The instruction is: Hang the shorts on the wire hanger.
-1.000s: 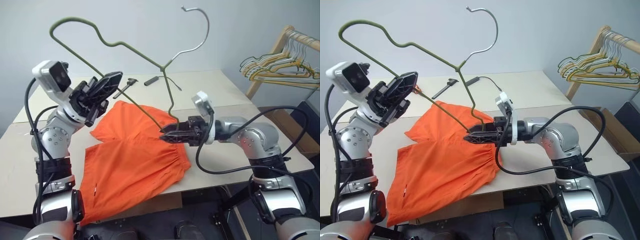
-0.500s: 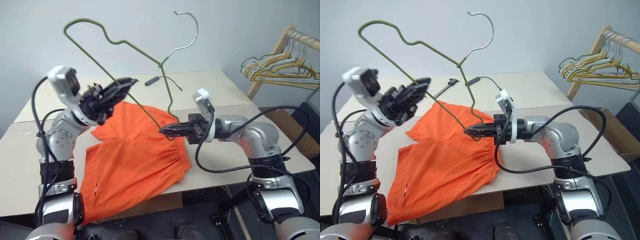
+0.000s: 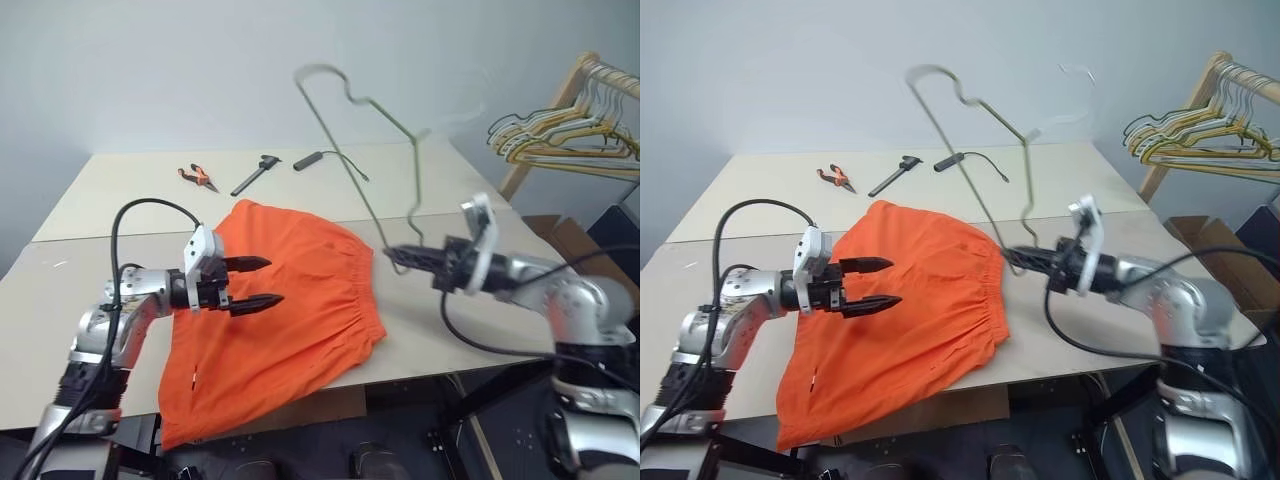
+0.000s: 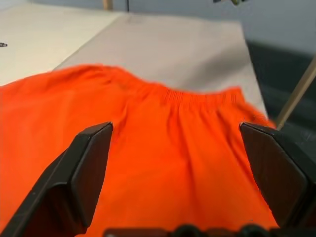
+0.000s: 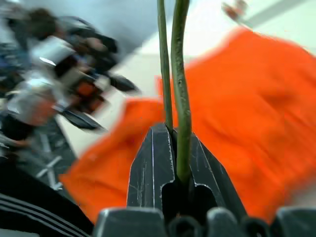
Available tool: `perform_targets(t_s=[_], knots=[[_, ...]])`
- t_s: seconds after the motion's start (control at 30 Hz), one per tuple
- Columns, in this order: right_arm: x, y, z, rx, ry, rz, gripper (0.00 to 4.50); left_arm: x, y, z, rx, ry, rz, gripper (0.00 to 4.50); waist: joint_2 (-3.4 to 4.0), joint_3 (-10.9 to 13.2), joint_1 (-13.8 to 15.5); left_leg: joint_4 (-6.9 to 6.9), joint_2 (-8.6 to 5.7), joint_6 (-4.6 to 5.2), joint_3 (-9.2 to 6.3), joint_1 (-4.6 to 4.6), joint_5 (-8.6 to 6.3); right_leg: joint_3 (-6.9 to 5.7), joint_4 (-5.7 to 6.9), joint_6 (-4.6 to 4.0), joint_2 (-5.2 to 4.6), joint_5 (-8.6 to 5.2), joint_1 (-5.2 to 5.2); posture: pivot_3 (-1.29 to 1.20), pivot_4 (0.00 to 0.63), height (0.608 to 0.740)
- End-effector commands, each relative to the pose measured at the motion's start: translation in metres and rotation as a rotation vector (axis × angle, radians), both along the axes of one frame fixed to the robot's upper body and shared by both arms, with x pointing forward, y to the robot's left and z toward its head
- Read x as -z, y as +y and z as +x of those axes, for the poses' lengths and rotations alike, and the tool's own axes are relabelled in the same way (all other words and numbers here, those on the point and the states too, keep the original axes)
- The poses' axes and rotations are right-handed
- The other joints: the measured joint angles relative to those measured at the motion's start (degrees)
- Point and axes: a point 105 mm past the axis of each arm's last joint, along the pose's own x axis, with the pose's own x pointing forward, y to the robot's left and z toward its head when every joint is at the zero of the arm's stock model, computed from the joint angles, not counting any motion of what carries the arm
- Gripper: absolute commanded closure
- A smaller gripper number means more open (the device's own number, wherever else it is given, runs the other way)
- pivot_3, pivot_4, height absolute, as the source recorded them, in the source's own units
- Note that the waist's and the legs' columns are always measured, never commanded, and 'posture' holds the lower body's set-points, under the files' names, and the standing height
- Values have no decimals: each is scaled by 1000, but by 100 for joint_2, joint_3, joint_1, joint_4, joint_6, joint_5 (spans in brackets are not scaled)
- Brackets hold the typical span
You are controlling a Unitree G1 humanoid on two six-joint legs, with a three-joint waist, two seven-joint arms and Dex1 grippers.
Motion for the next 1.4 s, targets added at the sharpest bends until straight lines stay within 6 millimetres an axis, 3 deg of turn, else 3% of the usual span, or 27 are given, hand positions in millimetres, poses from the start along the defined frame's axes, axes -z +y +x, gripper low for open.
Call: perform_targets(t_s=[0.03,0.2,0.4,0.67,1.1,1.4], knots=[[8,-30,-19,25,180,-13,4500,-1,0,-14,98,-123,214,52,0,0,-8,0,1,2,3,1,-1,0,-4,0,1,0,1,-75,0,740],[36,-68,-51,57,548,0,4500,3,10,-15,99,-147,267,52,11,2,-10,-4,4,5,16,21,-2,5,-24,-1,4,3,20,-81,0,740],[60,-90,-67,68,670,-62,4500,11,12,-19,119,-148,312,52,11,2,-31,-2,7,5,18,33,-2,9,-28,3,9,3,30,-76,0,740],[70,-93,-59,89,688,-55,4500,11,8,-24,123,-147,303,52,13,2,1,-2,6,5,22,33,-2,16,-27,8,9,5,27,-60,0,740],[70,-81,-55,77,681,20,4500,10,6,-23,122,-153,295,52,14,2,10,-1,6,5,21,32,-2,15,-27,10,10,6,28,-65,0,740],[73,-65,-62,-51,700,17,4500,17,7,-20,121,-162,339,52,15,1,0,0,6,5,21,33,-2,15,-26,10,11,6,29,-64,0,740]])
